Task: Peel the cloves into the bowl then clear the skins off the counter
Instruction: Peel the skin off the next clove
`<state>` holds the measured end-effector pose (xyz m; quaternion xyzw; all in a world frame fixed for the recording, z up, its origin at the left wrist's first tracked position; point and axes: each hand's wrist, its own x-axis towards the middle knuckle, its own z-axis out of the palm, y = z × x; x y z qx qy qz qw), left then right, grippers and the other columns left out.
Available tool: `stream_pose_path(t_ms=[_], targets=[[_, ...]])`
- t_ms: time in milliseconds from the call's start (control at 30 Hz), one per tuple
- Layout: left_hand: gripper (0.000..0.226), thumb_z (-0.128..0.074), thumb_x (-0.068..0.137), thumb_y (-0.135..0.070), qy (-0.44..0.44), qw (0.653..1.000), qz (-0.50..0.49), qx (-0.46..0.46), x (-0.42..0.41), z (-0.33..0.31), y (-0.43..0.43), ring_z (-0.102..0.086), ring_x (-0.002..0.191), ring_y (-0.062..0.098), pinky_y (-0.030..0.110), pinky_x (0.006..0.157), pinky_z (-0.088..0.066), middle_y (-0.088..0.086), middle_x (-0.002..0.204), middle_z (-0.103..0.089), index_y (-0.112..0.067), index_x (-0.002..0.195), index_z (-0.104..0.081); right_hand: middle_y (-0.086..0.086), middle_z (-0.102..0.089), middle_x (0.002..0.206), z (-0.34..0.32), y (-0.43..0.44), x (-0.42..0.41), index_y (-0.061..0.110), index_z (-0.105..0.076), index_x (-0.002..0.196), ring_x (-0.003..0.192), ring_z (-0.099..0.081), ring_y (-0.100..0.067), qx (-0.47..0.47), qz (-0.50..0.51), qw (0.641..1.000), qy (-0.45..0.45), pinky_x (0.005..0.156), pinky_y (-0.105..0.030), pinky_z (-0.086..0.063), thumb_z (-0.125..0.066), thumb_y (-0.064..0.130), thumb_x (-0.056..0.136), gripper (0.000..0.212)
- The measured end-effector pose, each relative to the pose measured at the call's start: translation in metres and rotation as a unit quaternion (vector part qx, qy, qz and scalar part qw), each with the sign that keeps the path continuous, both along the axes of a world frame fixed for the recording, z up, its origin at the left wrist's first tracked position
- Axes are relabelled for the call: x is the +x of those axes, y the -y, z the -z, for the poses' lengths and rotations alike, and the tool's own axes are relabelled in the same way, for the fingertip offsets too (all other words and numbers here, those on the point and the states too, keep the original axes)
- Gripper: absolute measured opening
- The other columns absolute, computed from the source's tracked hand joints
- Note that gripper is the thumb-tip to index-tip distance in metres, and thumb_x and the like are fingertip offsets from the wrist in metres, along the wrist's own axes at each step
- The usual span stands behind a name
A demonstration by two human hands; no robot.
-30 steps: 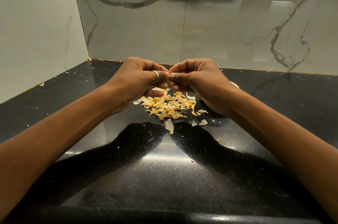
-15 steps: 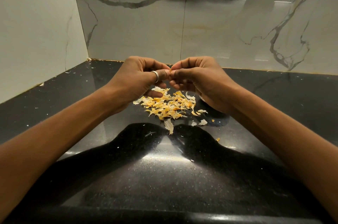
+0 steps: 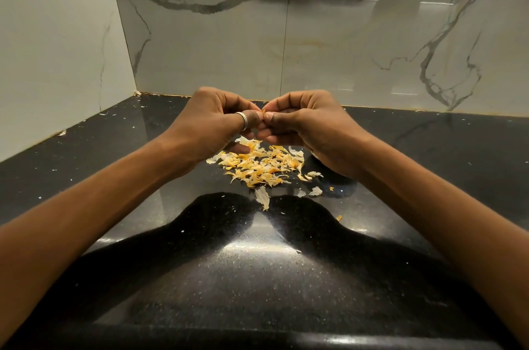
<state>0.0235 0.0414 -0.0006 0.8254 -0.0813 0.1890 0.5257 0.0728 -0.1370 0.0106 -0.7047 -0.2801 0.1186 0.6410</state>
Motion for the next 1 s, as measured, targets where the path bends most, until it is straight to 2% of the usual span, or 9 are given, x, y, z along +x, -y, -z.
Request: stream_pose_path(t_ms=[167,333,633,1000], targets=[[0.009,-0.067,0.094,-0.013,0.03,0.998,-0.007,0.048,0.0008,0.0022,-0.0003,-0.07,0.071,0.017,0.034,0.06,-0.062,0.011,0.085,-0.071,-0.007,0.099,-0.072,-0.02,-0.074,0.091,0.001,0.0011,0.0015,-0.004,-0.065,0.108,0.081,-0.073,-0.025,-0.008,-0.006,1.0,0.0,0.076,-0.034,-0.062,-0.057,-0.003,0.096,0.014],[0.011,-0.068,0.093,-0.015,0.031,0.998,-0.005,0.051,0.0008,0.0045,0.0003,-0.07,0.072,0.017,0.036,0.059,-0.062,0.007,0.084,-0.071,-0.008,0.1,-0.073,-0.018,-0.073,0.088,0.0012,0.0019,0.0014,-0.004,-0.066,0.109,0.074,-0.071,-0.023,-0.017,0.003,1.0,0.003,0.066,-0.029,-0.06,-0.055,-0.002,0.098,0.016],[0.008,-0.066,0.094,-0.011,-0.021,0.999,-0.013,-0.02,0.0,0.0024,0.003,-0.068,0.067,0.01,0.036,0.059,-0.063,0.013,0.089,-0.07,-0.006,0.098,-0.071,-0.019,-0.071,0.089,0.0054,-0.0013,-0.0001,-0.004,-0.064,0.115,0.071,-0.071,-0.021,-0.016,0.0,0.999,0.028,0.068,-0.03,-0.061,-0.054,-0.001,0.099,0.019],[0.011,-0.065,0.096,-0.014,-0.022,0.999,-0.027,-0.03,0.0008,0.0029,0.0036,-0.062,0.061,0.01,0.033,0.057,-0.062,0.01,0.079,-0.064,-0.005,0.093,-0.07,-0.018,-0.069,0.086,0.008,-0.003,-0.0012,-0.004,-0.062,0.117,0.07,-0.07,-0.018,-0.009,-0.018,0.999,0.044,0.064,-0.026,-0.059,-0.053,-0.002,0.099,0.02]])
